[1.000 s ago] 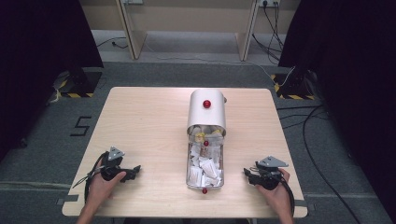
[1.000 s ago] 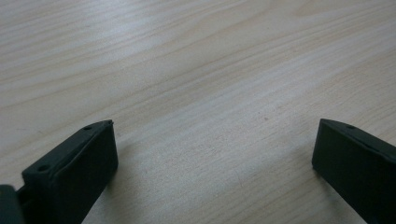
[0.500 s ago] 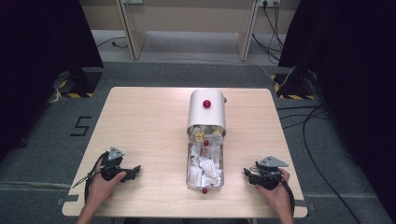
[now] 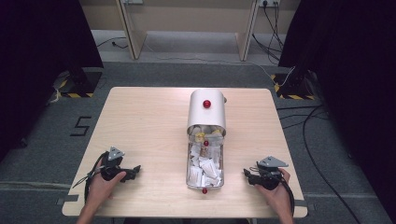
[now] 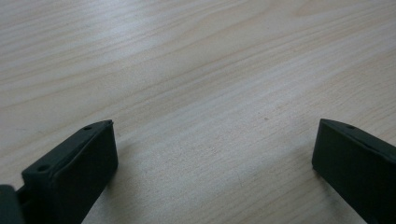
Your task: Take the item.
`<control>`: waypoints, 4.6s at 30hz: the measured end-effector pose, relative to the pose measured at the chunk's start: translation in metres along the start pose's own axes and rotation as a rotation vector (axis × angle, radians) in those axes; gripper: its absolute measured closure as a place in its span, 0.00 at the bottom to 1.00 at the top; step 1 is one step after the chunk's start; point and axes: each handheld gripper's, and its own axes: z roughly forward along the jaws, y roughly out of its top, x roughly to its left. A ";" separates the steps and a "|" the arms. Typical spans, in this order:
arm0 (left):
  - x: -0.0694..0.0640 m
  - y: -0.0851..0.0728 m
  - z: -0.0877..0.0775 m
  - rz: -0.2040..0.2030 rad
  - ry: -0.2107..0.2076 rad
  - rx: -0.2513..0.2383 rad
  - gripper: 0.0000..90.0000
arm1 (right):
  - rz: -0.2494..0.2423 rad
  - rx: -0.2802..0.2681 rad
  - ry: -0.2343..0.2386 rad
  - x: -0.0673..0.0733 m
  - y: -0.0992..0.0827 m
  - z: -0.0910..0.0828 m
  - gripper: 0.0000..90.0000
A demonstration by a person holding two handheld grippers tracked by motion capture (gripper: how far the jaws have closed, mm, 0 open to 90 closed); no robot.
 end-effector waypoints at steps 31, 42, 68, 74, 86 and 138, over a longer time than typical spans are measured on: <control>0.000 0.000 0.000 0.000 0.000 0.000 0.00 | -0.040 -0.120 -0.003 0.017 0.021 -0.028 0.31; 0.000 0.000 0.000 0.000 0.000 0.000 0.00 | -0.104 -0.179 0.031 0.039 0.037 -0.046 0.32; 0.000 0.000 0.000 0.000 0.000 0.000 0.00 | -0.185 -0.218 0.120 0.076 0.052 -0.051 0.35; 0.000 0.000 0.000 0.000 0.000 0.000 0.00 | -0.194 -0.228 0.141 0.081 0.054 -0.052 0.35; 0.000 0.000 0.000 0.000 0.000 0.000 0.00 | -0.213 -0.220 0.209 0.096 0.054 -0.041 0.36; 0.000 0.000 0.000 0.000 0.000 0.000 0.00 | -0.300 -0.160 0.249 0.124 0.055 0.005 0.68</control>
